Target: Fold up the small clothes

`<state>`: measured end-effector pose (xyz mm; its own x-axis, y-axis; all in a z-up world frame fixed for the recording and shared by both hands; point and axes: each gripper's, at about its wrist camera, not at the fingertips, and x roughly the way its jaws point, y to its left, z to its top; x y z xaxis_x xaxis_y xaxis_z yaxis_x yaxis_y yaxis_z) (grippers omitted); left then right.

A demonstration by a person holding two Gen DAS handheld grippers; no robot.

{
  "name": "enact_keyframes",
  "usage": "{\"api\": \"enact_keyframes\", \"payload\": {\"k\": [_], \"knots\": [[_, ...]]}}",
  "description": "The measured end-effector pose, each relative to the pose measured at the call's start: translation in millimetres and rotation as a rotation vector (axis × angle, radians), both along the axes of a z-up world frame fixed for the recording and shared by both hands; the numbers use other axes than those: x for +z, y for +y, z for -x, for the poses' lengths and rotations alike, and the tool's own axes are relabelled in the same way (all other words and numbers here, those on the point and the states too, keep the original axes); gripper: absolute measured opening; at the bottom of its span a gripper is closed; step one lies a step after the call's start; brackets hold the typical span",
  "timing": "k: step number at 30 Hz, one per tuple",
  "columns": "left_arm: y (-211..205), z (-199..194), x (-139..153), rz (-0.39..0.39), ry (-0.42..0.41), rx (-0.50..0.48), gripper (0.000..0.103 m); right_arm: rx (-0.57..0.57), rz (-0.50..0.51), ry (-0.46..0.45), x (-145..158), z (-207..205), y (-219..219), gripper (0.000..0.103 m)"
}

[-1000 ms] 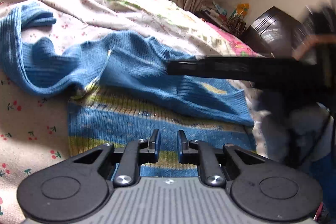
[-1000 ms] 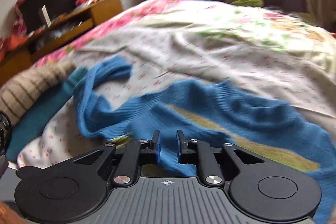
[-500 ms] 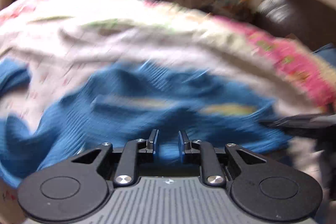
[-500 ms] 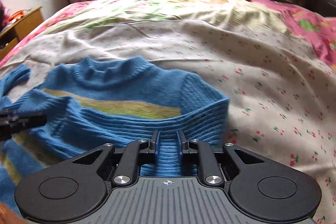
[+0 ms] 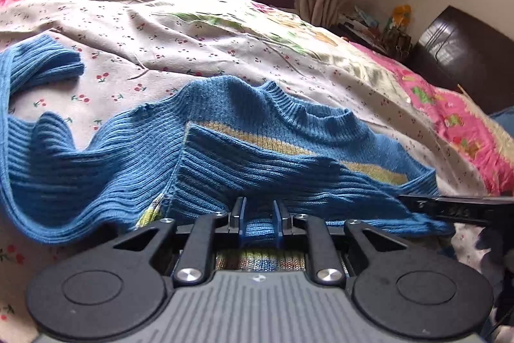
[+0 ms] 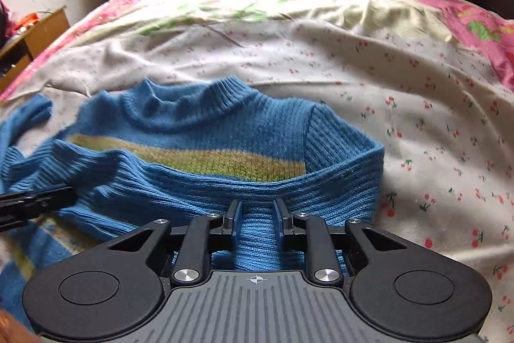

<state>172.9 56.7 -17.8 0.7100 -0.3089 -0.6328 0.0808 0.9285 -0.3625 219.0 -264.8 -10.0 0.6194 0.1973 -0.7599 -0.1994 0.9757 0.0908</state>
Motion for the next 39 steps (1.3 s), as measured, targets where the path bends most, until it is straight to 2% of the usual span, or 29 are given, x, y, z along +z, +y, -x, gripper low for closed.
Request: {"api": "enact_keyframes", "payload": {"k": [2,4,6,7,9,12,16,17,19,21,22,27,28,31,36,39], "knots": [[0.1,4.2,3.6,-0.021,-0.014,0.003,0.030,0.028,-0.006,-0.040,11.5,5.7,9.6,0.024],[1.2,5.8,3.3,-0.016,-0.008,0.016,0.030,0.109,-0.018,-0.078,24.6,10.2,25.7,0.024],[2.4,7.1,4.9,-0.005,-0.009,0.023,0.030,0.190,0.005,-0.088,29.9,7.3,46.6,0.031],[2.7,8.2,6.4,-0.005,-0.016,0.022,0.030,0.232,0.024,-0.080,29.1,2.9,57.0,0.035],[4.7,9.6,8.3,0.007,-0.029,0.019,0.030,0.283,0.061,-0.071,23.6,-6.5,73.6,0.035],[10.3,8.6,7.4,0.041,-0.033,0.016,0.030,0.348,0.048,-0.010,14.3,-20.3,87.1,0.035],[12.3,7.1,5.6,0.050,-0.045,0.003,0.030,0.391,0.007,0.038,5.9,-30.1,94.8,0.037],[12.4,6.1,4.9,0.052,-0.043,-0.001,0.031,0.393,0.007,0.044,3.5,-32.0,97.2,0.037],[13.2,4.6,2.8,0.057,-0.038,-0.002,0.031,0.388,0.021,0.045,0.7,-33.4,101.1,0.019],[15.5,4.4,2.7,0.069,-0.042,0.001,0.031,0.367,-0.009,0.053,3.5,-36.2,100.8,0.008],[17.0,5.8,4.3,0.074,-0.054,0.010,0.031,0.353,-0.026,0.052,6.6,-37.2,100.2,0.007],[19.9,11.9,18.2,0.052,-0.150,0.025,0.031,0.337,-0.059,-0.034,23.1,-37.7,110.0,0.007],[18.7,9.5,16.2,0.040,-0.136,0.021,0.031,0.333,-0.036,-0.041,21.2,-40.3,113.9,0.008],[16.8,0.4,1.5,0.012,-0.057,0.018,0.031,0.310,0.020,0.019,3.4,-49.3,118.0,0.013],[19.0,-1.4,-2.1,0.013,-0.045,0.022,0.031,0.252,-0.057,-0.032,24.0,-30.2,82.2,0.014],[17.5,-0.9,-1.3,-0.008,-0.046,0.029,0.031,0.168,-0.070,-0.062,32.1,-16.2,46.0,0.014]]}}
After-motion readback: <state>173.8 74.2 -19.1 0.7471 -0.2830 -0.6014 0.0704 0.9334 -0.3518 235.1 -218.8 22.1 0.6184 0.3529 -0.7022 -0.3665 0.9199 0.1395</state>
